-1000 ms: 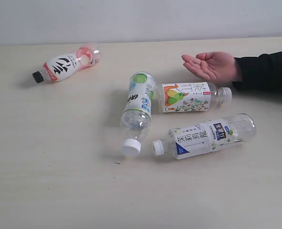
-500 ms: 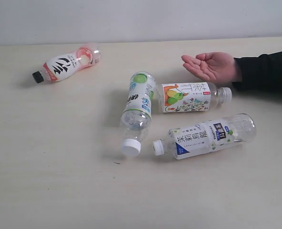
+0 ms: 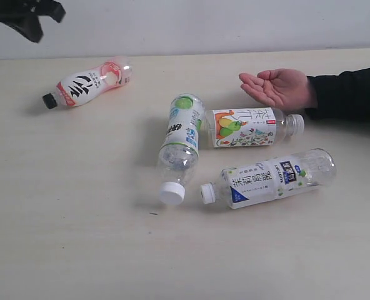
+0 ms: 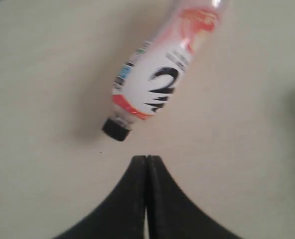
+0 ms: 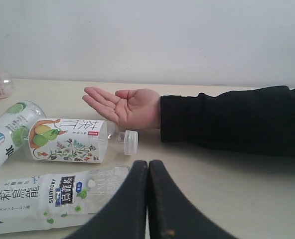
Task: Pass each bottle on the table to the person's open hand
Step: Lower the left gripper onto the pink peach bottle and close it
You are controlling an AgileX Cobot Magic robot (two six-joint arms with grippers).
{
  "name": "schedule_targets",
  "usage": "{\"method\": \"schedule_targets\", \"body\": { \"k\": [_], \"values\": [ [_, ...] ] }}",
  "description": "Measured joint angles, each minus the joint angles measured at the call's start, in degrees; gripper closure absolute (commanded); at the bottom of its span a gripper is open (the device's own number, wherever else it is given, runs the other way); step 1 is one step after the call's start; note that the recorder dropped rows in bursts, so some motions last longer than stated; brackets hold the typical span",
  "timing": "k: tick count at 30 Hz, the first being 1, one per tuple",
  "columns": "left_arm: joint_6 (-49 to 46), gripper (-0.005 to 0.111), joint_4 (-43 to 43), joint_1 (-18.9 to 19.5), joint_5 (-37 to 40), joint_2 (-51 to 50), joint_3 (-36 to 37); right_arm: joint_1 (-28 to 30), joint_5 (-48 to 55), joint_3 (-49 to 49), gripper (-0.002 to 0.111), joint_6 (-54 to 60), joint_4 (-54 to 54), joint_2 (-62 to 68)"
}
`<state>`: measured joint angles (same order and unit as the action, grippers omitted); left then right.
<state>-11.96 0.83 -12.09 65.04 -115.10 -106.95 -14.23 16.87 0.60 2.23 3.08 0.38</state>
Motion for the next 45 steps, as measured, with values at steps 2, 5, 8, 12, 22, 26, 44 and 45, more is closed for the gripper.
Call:
{"method": "schedule_targets", "body": {
  "k": [2, 5, 8, 12, 22, 26, 44, 45],
  "values": [
    [-4.89, 0.107, -0.32, -1.73, 2.94, -4.88, -5.57, 0.0, 0.0, 0.0, 0.108, 0.0, 0.0, 0.0],
    [-7.83, 0.105, 0.54, -3.87, 4.04, -9.97, -11.81, 0.0, 0.0, 0.0, 0.108, 0.0, 0.0, 0.0],
    [-8.62, 0.087, 2.14, -4.69, 4.6, -13.58, -16.33, 0.0, 0.0, 0.0, 0.108, 0.0, 0.0, 0.0],
    [-9.38, 0.028, 4.02, -4.69, 4.72, -16.28, -19.69, 0.0, 0.0, 0.0, 0.108, 0.0, 0.0, 0.0],
    [-10.29, 0.008, 6.81, -4.59, 4.98, -21.68, -20.41, 0.0, 0.0, 0.0, 0.108, 0.0, 0.0, 0.0],
    [-10.49, 0.008, 8.18, -4.59, 4.98, -23.94, -20.41, 0.0, 0.0, 0.0, 0.108, 0.0, 0.0, 0.0],
    [-13.13, 0.008, 8.54, -4.47, -1.4, -28.93, -20.44, 0.0, 0.0, 0.0, 0.108, 0.0, 0.0, 0.0],
    [-13.13, 0.008, 8.54, -4.47, -1.77, -29.04, -20.44, 0.0, 0.0, 0.0, 0.108, 0.0, 0.0, 0.0]
  ]
}}
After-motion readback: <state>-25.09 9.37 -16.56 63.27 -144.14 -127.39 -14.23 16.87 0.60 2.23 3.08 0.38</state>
